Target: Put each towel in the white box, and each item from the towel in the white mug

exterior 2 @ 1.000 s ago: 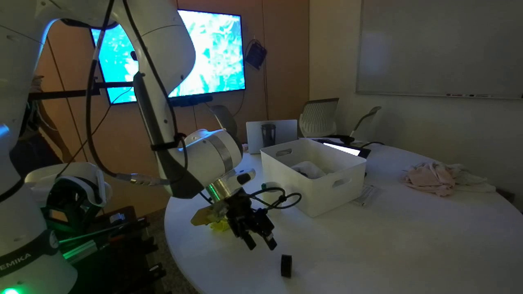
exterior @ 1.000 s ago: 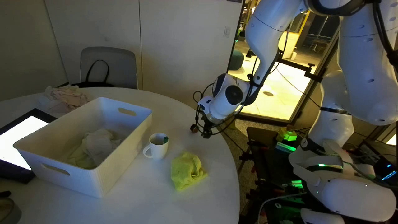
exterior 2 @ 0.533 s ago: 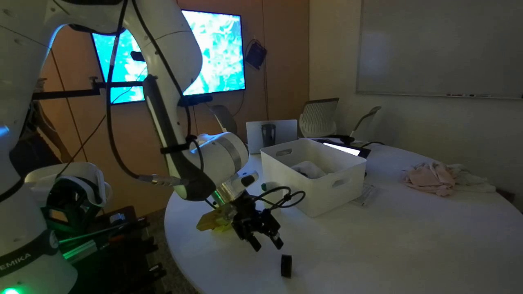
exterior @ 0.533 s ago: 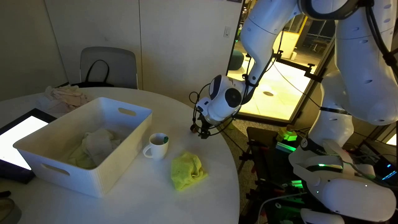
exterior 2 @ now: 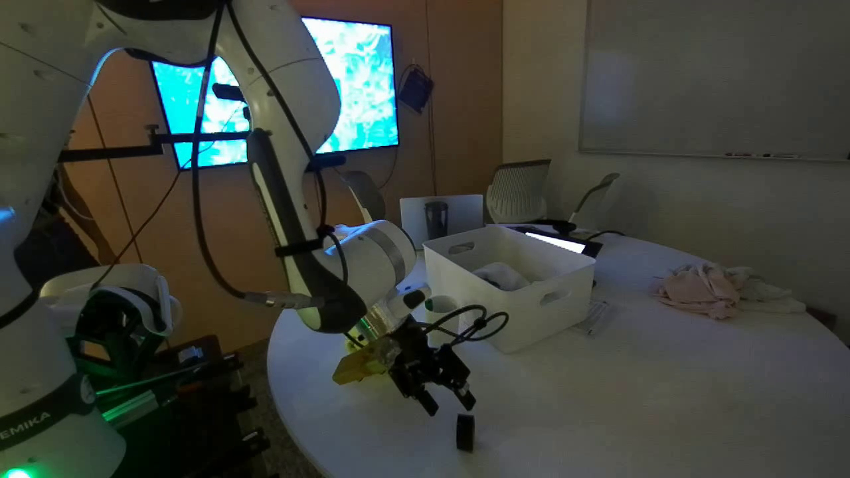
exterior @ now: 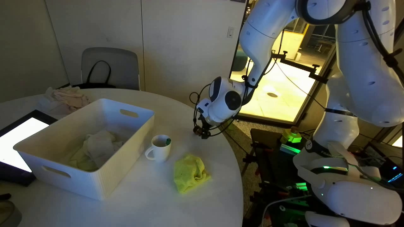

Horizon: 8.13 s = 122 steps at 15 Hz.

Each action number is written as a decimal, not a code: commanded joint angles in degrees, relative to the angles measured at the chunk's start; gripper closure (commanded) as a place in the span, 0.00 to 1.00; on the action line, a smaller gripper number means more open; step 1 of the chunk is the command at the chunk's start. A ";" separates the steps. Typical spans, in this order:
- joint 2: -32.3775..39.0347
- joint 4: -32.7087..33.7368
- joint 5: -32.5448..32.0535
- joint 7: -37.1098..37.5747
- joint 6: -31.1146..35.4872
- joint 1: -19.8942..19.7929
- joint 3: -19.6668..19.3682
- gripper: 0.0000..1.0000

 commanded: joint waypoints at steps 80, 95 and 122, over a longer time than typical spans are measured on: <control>-17.65 -6.85 16.19 -5.28 -19.39 -2.03 24.27 0.90; -18.64 -7.81 22.60 -13.69 -14.72 -2.18 24.41 0.90; -12.94 -6.72 39.31 -26.59 -7.77 -5.38 22.12 0.90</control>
